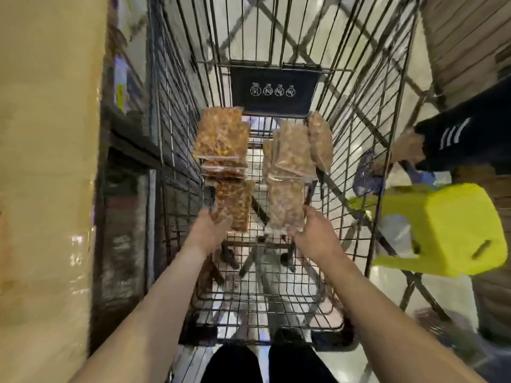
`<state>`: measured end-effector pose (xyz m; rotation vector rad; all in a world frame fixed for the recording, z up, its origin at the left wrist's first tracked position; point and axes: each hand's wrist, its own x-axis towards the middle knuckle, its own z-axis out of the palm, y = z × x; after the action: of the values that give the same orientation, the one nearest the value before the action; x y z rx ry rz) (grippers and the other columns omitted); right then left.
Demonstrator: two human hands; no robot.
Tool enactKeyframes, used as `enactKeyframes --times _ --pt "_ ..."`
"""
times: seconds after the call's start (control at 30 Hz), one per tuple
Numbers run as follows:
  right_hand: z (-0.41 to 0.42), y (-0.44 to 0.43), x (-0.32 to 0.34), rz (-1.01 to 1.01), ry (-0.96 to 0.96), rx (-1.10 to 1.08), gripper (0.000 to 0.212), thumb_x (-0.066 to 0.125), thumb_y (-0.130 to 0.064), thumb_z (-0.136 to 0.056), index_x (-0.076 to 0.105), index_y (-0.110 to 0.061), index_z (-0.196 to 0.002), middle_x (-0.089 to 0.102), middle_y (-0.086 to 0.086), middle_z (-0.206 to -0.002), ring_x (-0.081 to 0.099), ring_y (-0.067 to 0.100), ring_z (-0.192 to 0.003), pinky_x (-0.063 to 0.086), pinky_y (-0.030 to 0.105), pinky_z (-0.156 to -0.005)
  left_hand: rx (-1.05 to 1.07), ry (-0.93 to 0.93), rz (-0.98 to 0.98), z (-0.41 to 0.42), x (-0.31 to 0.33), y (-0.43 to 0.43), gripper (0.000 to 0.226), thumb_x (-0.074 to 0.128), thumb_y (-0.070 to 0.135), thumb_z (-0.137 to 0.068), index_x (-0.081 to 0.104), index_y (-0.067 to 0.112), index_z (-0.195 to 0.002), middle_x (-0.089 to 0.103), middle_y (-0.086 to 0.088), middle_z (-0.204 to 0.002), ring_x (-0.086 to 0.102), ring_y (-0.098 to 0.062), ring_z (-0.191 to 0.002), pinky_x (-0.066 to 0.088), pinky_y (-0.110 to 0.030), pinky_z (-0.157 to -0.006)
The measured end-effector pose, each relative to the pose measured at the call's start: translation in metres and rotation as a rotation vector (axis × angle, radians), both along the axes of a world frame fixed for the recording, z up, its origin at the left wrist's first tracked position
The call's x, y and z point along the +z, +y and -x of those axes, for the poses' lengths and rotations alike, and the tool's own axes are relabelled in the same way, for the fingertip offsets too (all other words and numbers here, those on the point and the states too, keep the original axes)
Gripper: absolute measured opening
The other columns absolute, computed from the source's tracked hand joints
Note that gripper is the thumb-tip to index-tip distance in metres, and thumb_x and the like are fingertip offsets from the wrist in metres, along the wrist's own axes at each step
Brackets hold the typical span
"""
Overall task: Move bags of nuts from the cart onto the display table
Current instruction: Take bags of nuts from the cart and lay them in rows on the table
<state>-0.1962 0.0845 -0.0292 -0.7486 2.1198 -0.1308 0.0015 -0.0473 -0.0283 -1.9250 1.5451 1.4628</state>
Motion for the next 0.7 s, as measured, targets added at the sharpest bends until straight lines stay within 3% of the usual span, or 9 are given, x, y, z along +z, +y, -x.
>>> enactKeyframes --times 0.13,0.27,0.33,0.47,0.6,0.7 --pt "0.008 -0.009 -0.028 0.028 -0.097 -0.181 0.06 0.07 -0.042 -0.1 0.05 -0.009 -0.146 0.063 0.013 -0.139 0.061 0.032 -0.127 0.047 0.035 -0.102 0.102 -0.058 0.057 0.011 -0.031 -0.005 0.065 0.065 0.038 -0.103 0.04 0.007 -0.154 0.058 -0.015 -0.144 0.055 -0.032 -0.131 0.043 -0.038 -0.104" --pt "0.015 -0.013 -0.059 0.073 -0.153 -0.344 0.051 0.067 -0.034 -0.104 0.047 -0.017 -0.147 0.058 -0.006 -0.113 0.064 0.014 -0.097 0.043 0.023 -0.073 0.157 -0.022 0.064 0.02 -0.059 -0.007 0.066 0.067 0.033 -0.103 0.038 0.008 -0.156 0.055 -0.011 -0.15 0.049 -0.017 -0.109 0.038 -0.034 -0.09" --pt "0.017 -0.015 -0.074 0.084 -0.179 -0.414 0.056 0.068 -0.032 -0.103 0.045 -0.017 -0.152 0.053 -0.011 -0.114 0.056 0.01 -0.094 0.042 0.023 -0.079 0.176 -0.007 0.061 0.019 -0.074 -0.007 0.064 0.067 0.032 -0.103 0.038 0.008 -0.155 0.054 -0.011 -0.151 0.044 -0.013 -0.106 0.035 -0.031 -0.09" --pt "0.017 -0.018 -0.102 0.112 -0.195 -0.532 0.074 0.076 -0.036 -0.097 0.04 -0.013 -0.157 0.063 0.002 -0.139 0.057 0.017 -0.112 0.044 0.03 -0.099 0.194 -0.013 0.079 0.018 -0.101 -0.01 0.065 0.069 0.038 -0.101 0.041 0.01 -0.152 0.061 -0.011 -0.136 0.049 -0.014 -0.097 0.039 -0.033 -0.088" --pt "0.021 -0.02 -0.123 0.123 -0.257 -0.608 0.066 0.076 -0.027 -0.098 0.043 -0.01 -0.153 0.063 -0.002 -0.125 0.056 0.013 -0.105 0.043 0.031 -0.1 0.181 -0.032 0.085 0.016 -0.128 -0.012 0.054 0.072 0.037 -0.099 0.048 0.016 -0.141 0.06 0.004 -0.108 0.056 -0.01 -0.083 0.043 -0.029 -0.082" --pt "0.022 -0.02 -0.14 0.135 -0.261 -0.609 0.067 0.078 -0.028 -0.096 0.045 -0.01 -0.151 0.067 0.002 -0.128 0.061 0.015 -0.104 0.049 0.034 -0.104 0.157 -0.072 0.105 0.016 -0.141 -0.012 0.04 0.077 0.042 -0.093 0.052 0.025 -0.12 0.066 0.002 -0.111 0.064 -0.014 -0.092 0.046 -0.029 -0.076"
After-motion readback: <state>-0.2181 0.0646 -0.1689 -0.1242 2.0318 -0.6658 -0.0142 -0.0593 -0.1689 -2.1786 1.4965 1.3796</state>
